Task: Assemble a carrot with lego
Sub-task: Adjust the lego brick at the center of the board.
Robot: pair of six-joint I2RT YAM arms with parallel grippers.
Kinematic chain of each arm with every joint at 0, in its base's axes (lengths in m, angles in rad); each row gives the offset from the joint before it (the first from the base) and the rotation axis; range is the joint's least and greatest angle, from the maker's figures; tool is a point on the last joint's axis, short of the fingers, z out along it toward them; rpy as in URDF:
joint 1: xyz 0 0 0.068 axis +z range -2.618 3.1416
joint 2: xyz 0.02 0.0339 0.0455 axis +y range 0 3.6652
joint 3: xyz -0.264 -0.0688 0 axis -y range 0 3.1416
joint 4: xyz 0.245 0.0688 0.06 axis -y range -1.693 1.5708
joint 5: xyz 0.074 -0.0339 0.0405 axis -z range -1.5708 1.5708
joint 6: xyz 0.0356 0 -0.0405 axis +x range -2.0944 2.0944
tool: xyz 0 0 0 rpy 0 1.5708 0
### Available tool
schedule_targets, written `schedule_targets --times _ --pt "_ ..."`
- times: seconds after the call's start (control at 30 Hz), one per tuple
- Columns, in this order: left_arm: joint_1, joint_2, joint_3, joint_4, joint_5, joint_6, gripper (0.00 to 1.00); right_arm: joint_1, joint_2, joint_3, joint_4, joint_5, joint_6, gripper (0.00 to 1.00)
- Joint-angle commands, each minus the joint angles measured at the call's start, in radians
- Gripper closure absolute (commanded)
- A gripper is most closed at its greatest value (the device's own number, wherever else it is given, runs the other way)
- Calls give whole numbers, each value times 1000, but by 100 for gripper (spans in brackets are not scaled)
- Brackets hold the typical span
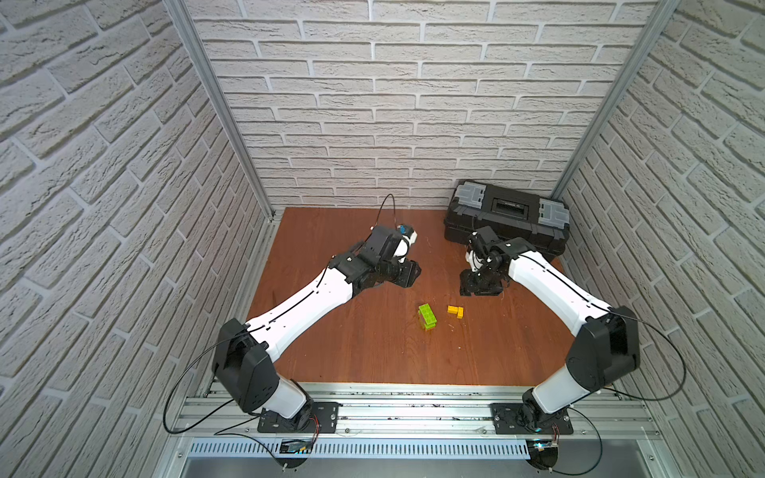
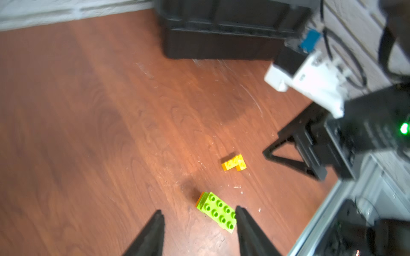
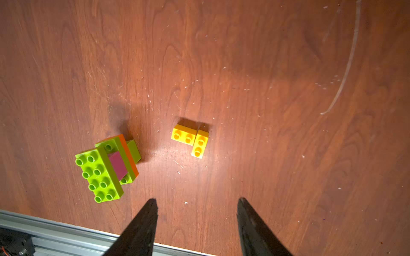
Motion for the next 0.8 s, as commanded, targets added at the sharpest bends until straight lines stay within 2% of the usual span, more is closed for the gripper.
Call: schedule_targets --times 0.0,0.1,0.23,0.43,0.47,0.57,0.63,0.7,0.73,0.77 --pt "24 104 118 -267 131 341 65 -29 -84 -41 25 15 43 44" --pt "7 129 137 -252 168 335 84 -34 -129 -64 33 7 47 47" --pt "-65 124 79 -181 156 380 86 -34 -141 -76 39 -4 50 47" --pt "-146 169 67 -178 98 471 86 -35 -149 -116 72 -26 63 48" --pt "-153 165 51 -173 100 515 86 -35 -156 -121 79 -35 62 48" --pt "-170 99 -54 -134 145 753 78 -35 -178 -135 89 -44 48 44" --pt "-140 40 -120 -65 182 863 80 -35 -188 -134 76 -23 39 41" --pt "-71 14 -125 -77 263 958 79 -37 -202 -134 59 7 34 38" --pt "-45 14 -114 -106 283 1007 75 -37 -211 -136 52 24 36 37" --pt "-26 18 -99 -153 294 1084 65 -41 -225 -139 51 39 37 34"
